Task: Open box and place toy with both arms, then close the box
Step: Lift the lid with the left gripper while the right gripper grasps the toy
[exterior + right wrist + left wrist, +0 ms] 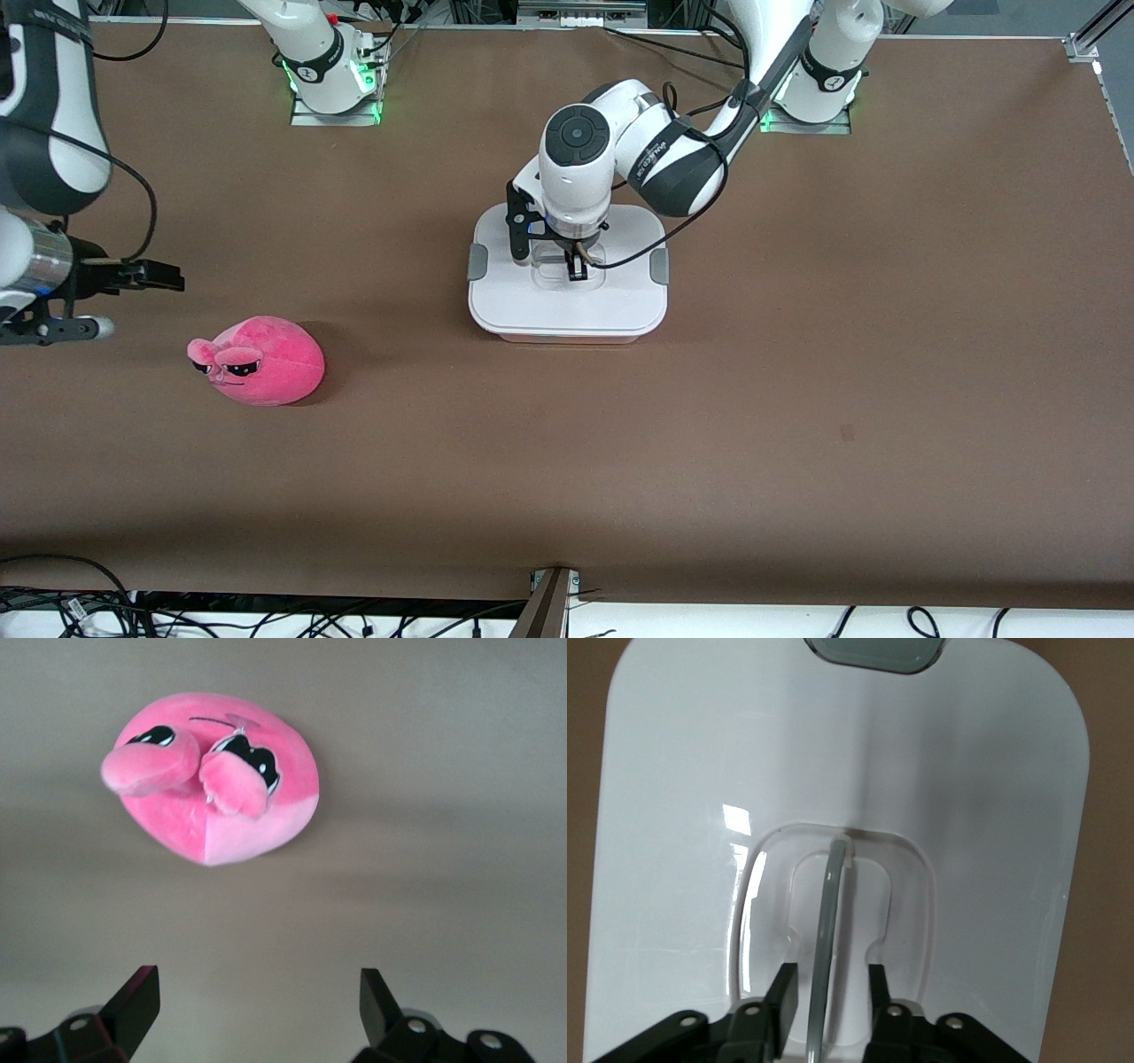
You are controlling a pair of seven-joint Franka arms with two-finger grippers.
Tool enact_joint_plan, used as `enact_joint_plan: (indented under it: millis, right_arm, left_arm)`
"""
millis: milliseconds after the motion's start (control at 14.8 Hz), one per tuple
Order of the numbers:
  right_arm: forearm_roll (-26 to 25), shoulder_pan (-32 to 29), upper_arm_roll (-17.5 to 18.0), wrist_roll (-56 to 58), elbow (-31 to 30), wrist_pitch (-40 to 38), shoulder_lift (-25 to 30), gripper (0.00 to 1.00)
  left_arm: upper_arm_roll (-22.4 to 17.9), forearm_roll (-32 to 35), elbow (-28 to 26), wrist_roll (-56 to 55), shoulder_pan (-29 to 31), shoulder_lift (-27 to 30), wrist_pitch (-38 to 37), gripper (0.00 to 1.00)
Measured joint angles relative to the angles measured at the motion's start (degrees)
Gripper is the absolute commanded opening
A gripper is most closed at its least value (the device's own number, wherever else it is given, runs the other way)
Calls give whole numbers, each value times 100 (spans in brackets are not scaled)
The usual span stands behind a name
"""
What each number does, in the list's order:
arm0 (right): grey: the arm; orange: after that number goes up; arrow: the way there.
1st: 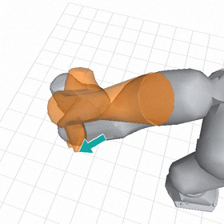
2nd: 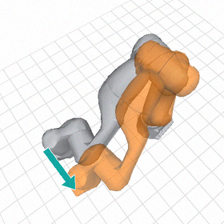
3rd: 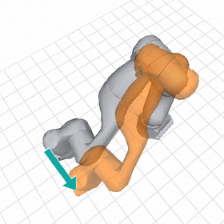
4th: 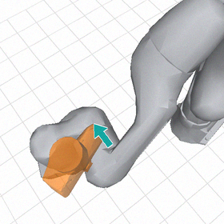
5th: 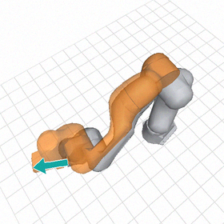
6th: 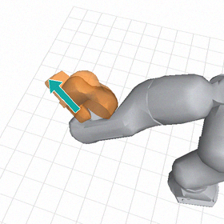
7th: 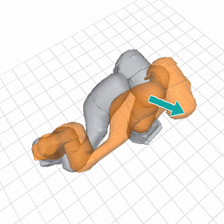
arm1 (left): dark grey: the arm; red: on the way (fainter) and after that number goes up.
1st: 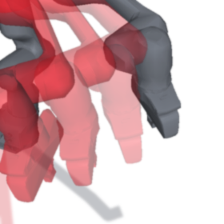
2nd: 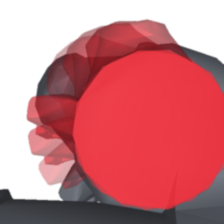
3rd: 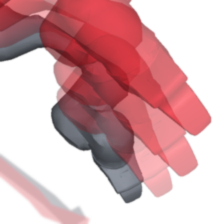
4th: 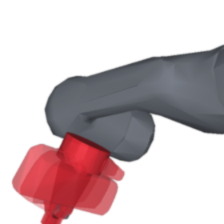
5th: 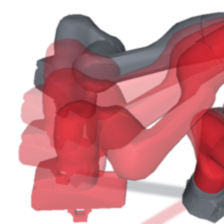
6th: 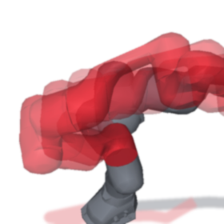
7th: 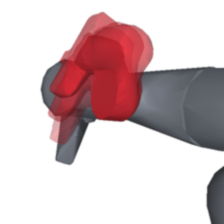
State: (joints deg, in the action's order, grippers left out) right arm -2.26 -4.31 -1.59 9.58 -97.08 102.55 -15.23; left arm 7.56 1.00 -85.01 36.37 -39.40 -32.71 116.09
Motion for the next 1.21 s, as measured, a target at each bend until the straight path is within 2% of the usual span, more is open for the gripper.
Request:
enact_joint_plan:
  millis: [405,742,1012,1079,1147,1214]
  right_arm:
    - [9,32,46,-53,-837,1293,-135,100]
    - [133,158,87,-409,-913,1569,-270,100]
    - [192,171,93,-444,-950,2143,-514,100]
    - [192,172,106,-445,-950,2285,-594,97]
    - [193,172,126,-447,-950,2400,-663,75]
    - [194,174,143,-455,-950,2491,-713,39]
  left_arm:
    - [56,1,180,135,0,163,-616,0]
    - [84,-153,215,675,90,586,-1185,0]
    - [72,-255,229,938,524,1094,-1874,0]
    - [67,-306,256,973,707,1181,-2164,0]
    - [63,-339,317,1014,930,1238,-2513,0]
    - [56,-356,413,1037,1192,1270,-2885,0]
